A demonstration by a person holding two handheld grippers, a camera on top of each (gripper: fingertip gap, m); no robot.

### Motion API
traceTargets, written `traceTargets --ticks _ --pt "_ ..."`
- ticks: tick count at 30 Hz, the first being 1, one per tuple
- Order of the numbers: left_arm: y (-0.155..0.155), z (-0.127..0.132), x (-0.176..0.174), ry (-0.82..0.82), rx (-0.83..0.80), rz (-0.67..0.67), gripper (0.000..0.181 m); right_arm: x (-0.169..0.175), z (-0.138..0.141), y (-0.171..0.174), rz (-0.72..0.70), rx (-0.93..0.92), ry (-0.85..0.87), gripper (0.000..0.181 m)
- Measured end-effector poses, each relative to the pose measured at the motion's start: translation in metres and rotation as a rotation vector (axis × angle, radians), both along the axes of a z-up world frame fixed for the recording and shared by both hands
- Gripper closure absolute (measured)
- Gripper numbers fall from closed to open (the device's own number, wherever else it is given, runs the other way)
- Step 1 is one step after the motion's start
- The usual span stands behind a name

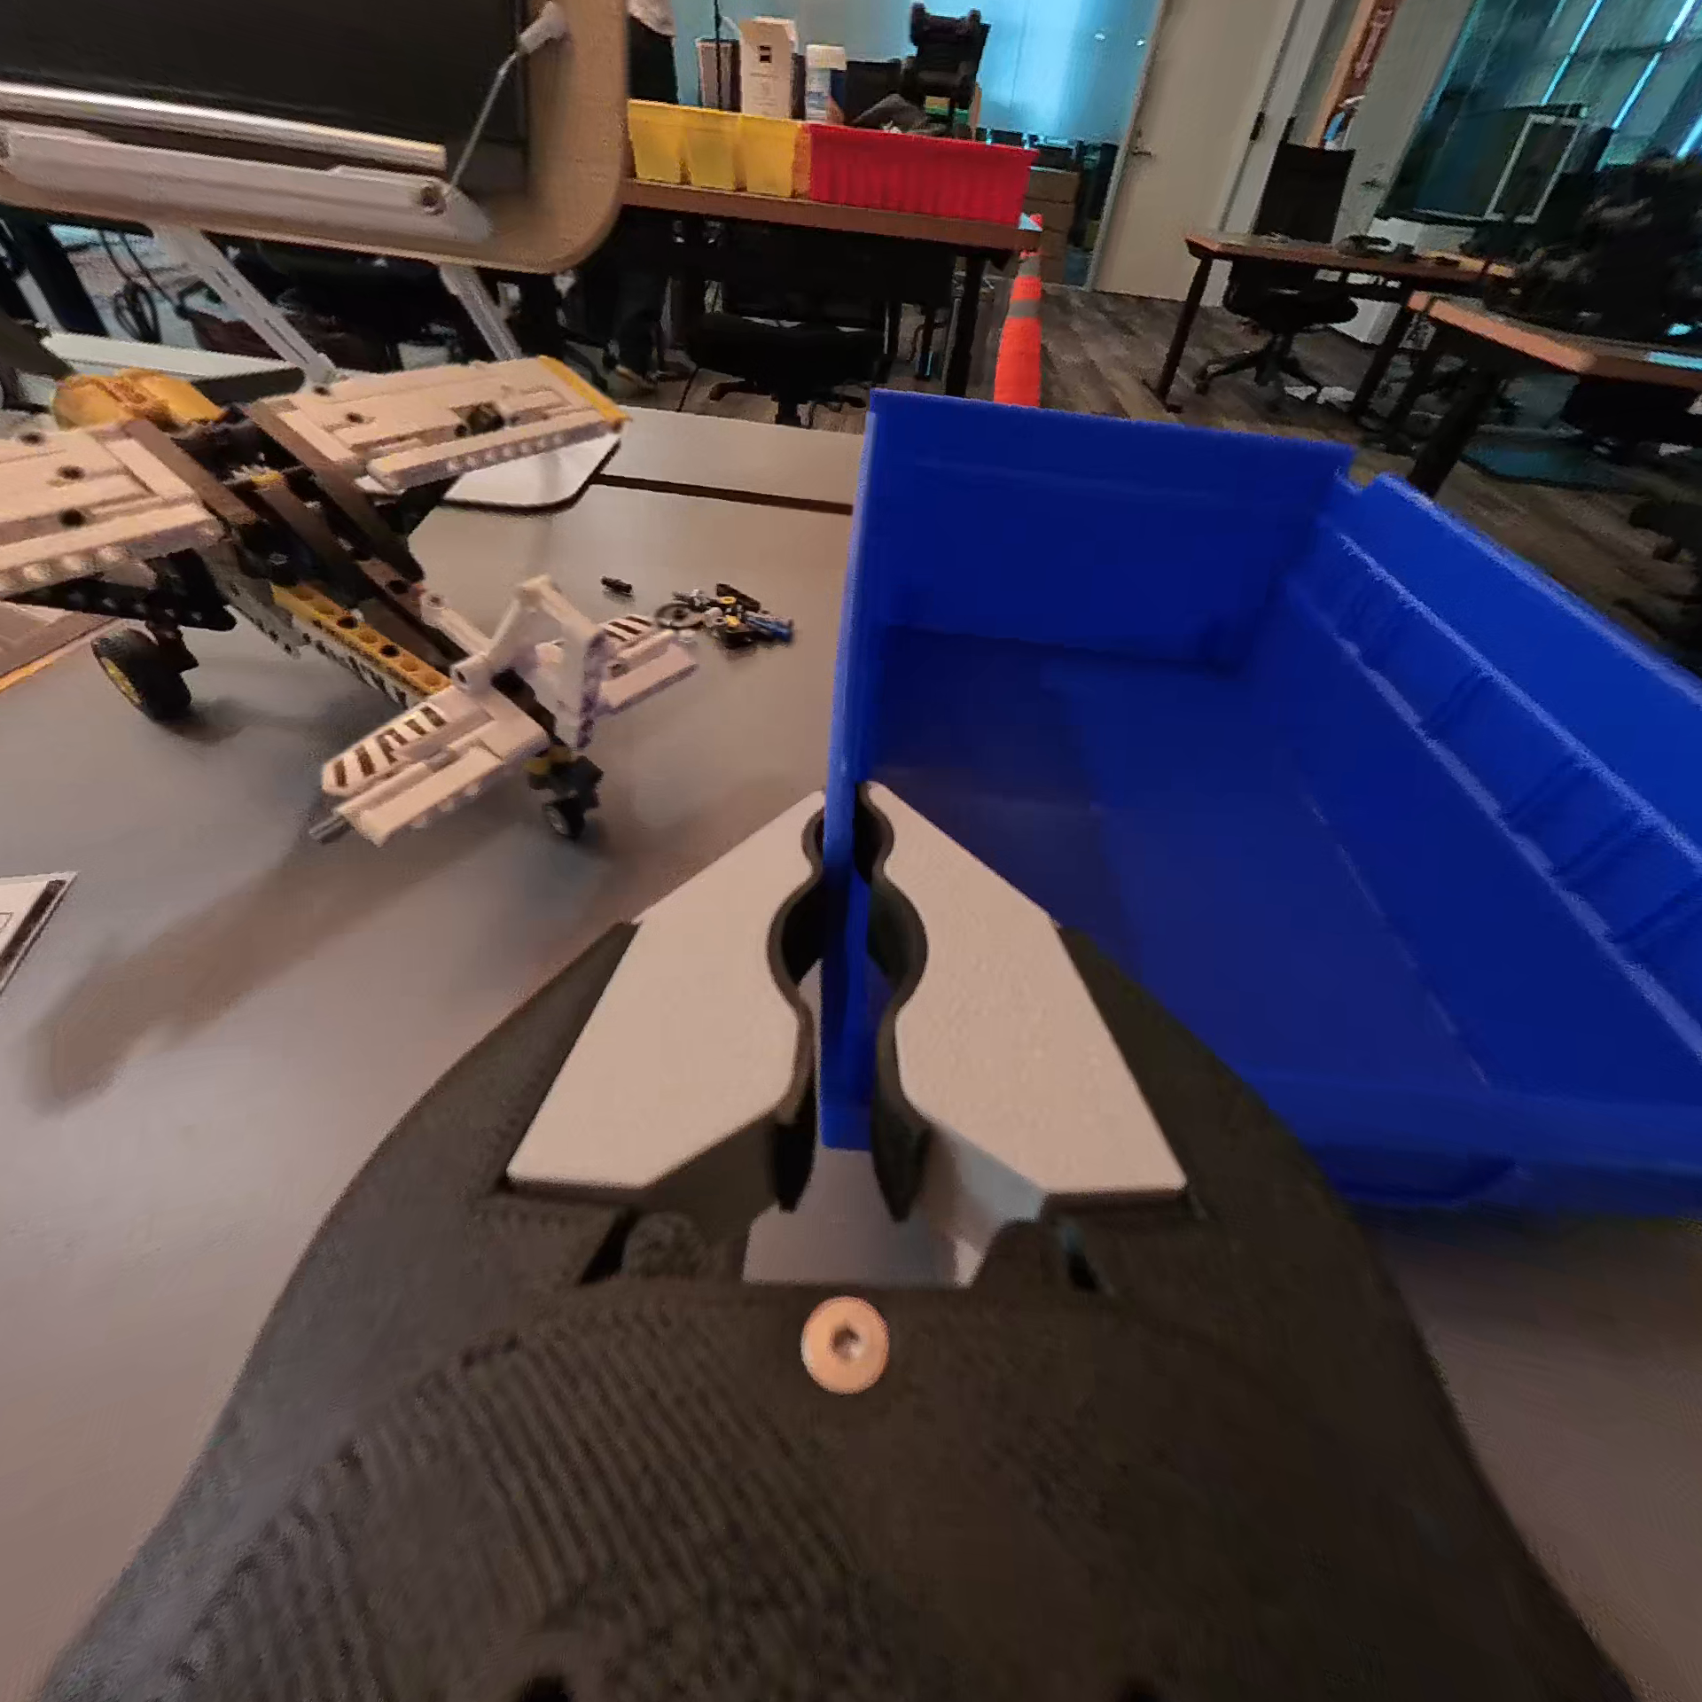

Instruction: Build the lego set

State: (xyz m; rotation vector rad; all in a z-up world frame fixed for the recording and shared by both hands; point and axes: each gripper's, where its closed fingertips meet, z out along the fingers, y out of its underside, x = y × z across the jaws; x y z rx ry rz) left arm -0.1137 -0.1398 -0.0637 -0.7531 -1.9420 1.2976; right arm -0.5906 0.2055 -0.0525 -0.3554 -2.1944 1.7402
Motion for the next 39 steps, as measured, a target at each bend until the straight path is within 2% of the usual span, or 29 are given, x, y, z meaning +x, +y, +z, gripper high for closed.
traceTargets --ticks 5,10,15,19,20,21,23,25,26,28,30,31,32,35,37,39 --pt "0.001 0.000 -0.001 0.002 0.004 -0.006 0.094 0.009 0.002 -0.013 0.005 0.008 0.035 0.181" --pt "0.002 0.000 -0.001 -0.002 -0.002 -0.007 0.094 0.001 0.013 0.006 -0.050 -0.037 0.046 0.179" --pt "0.002 0.001 0.000 0.008 -0.004 -0.002 0.094 -0.001 0.001 0.024 -0.083 -0.011 0.044 0.181" --pt "0.003 0.002 -0.001 0.012 -0.003 -0.007 0.095 0.007 0.003 0.031 -0.082 0.027 0.137 0.179" --pt "0.004 0.002 -0.001 0.013 -0.009 -0.012 0.096 0.010 0.006 0.033 -0.077 0.023 0.145 0.177" --pt "0.005 0.003 -0.002 0.014 -0.016 -0.017 0.097 0.015 0.016 0.037 -0.079 -0.011 0.158 0.168" --pt "0.009 0.004 -0.005 0.013 -0.022 -0.037 0.099 0.032 0.052 0.044 -0.067 -0.113 0.200 0.151" --pt "0.014 0.003 -0.011 0.004 -0.022 -0.066 0.101 0.071 0.089 0.037 0.051 -0.225 0.203 0.152" --pt "0.016 0.002 -0.013 -0.005 -0.023 -0.079 0.103 0.104 0.101 0.024 0.175 -0.270 0.159 0.157" --pt "0.019 0.000 -0.017 -0.028 -0.026 -0.095 0.105 0.193 0.111 -0.007 0.515 -0.340 -0.022 0.161" --pt "0.021 -0.001 -0.020 -0.043 -0.034 -0.100 0.105 0.291 0.100 -0.037 0.881 -0.344 -0.270 0.161" --pt "0.022 -0.001 -0.020 -0.044 -0.040 -0.102 0.105 0.333 0.084 -0.051 1.029 -0.285 -0.378 0.157" --pt "0.023 0.000 -0.020 -0.044 -0.045 -0.102 0.105 0.364 0.060 -0.068 1.107 -0.176 -0.442 0.154" --pt "0.023 0.001 -0.020 -0.039 -0.051 -0.104 0.105 0.401 -0.011 -0.117 1.097 0.175 -0.428 0.141" --pt "0.024 0.001 -0.021 -0.038 -0.053 -0.110 0.104 0.407 -0.032 -0.139 1.037 0.281 -0.372 0.132" --pt "0.025 0.001 -0.023 -0.048 -0.062 -0.119 0.103 0.400 -0.047 -0.160 0.931 0.364 -0.245 0.135"
